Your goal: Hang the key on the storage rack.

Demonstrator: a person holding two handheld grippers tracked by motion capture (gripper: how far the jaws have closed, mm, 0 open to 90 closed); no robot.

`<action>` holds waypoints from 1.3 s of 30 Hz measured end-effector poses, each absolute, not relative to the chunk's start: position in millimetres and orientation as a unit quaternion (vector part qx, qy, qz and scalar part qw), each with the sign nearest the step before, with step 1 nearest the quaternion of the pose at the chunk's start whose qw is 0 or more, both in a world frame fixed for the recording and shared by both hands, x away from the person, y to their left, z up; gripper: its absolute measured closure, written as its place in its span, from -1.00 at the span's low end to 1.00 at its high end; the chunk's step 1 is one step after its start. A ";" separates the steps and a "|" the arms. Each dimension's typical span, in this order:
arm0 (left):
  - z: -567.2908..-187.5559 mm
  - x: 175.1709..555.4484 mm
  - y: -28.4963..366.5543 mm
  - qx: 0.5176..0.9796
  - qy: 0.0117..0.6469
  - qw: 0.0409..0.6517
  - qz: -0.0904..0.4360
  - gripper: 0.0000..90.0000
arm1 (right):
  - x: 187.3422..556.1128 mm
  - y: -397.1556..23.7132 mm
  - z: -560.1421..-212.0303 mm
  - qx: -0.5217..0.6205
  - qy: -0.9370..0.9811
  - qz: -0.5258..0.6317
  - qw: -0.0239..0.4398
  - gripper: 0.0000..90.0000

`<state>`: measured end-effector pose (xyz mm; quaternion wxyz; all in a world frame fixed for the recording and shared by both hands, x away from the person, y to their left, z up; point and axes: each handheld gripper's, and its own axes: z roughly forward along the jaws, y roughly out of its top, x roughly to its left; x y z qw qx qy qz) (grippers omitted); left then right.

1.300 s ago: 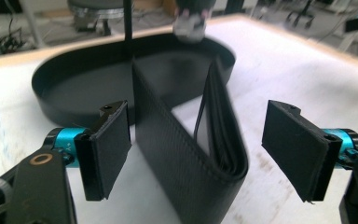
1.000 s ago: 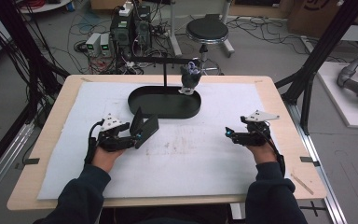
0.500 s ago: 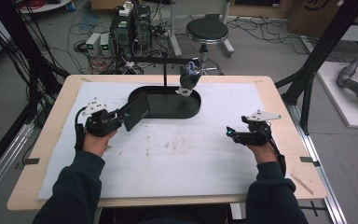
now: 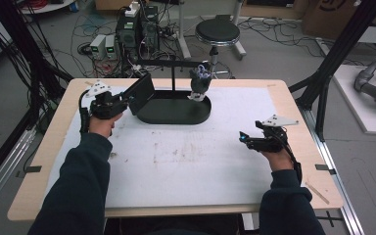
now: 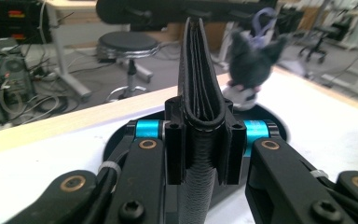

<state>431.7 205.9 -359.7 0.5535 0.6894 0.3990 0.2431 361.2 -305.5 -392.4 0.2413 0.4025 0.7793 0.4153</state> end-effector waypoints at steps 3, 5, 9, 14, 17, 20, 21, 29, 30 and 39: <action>-364.8 443.3 201.1 0.688 0.406 0.549 0.248 0.69 | 360.7 -306.3 -392.3 0.403 0.778 0.417 0.242 -0.51; -368.4 449.5 197.3 0.686 0.409 0.547 0.252 0.69 | 360.6 -307.2 -392.6 0.404 0.778 0.416 0.242 -0.51; -381.8 459.3 186.8 0.698 0.414 0.523 0.261 0.69 | 360.6 -308.0 -393.5 0.404 0.778 0.416 0.241 -0.51; -391.9 469.2 177.5 0.692 0.421 0.513 0.284 0.69 | 360.5 -307.6 -393.8 0.403 0.778 0.418 0.241 -0.51; -396.6 474.1 173.8 0.696 0.425 0.500 0.292 0.69 | 360.5 -307.3 -394.2 0.401 0.780 0.415 0.240 -0.51; -402.2 477.2 172.2 0.703 0.428 0.484 0.298 0.69 | 360.4 -307.8 -394.3 0.404 0.778 0.417 0.241 -0.51; -404.8 478.6 171.3 0.704 0.431 0.479 0.298 0.69 | 360.3 -308.1 -394.3 0.404 0.778 0.417 0.241 -0.51; -413.9 485.7 162.2 0.713 0.432 0.454 0.315 0.69 | 358.9 -307.5 -394.3 0.401 0.778 0.420 0.240 -0.51; -413.3 487.2 161.5 0.714 0.431 0.451 0.318 0.69 | 358.8 -307.5 -394.2 0.399 0.778 0.420 0.241 -0.51; -415.0 492.2 151.0 0.722 0.429 0.448 0.306 0.62 | 359.8 -309.9 -396.2 0.403 0.778 0.419 0.238 -0.51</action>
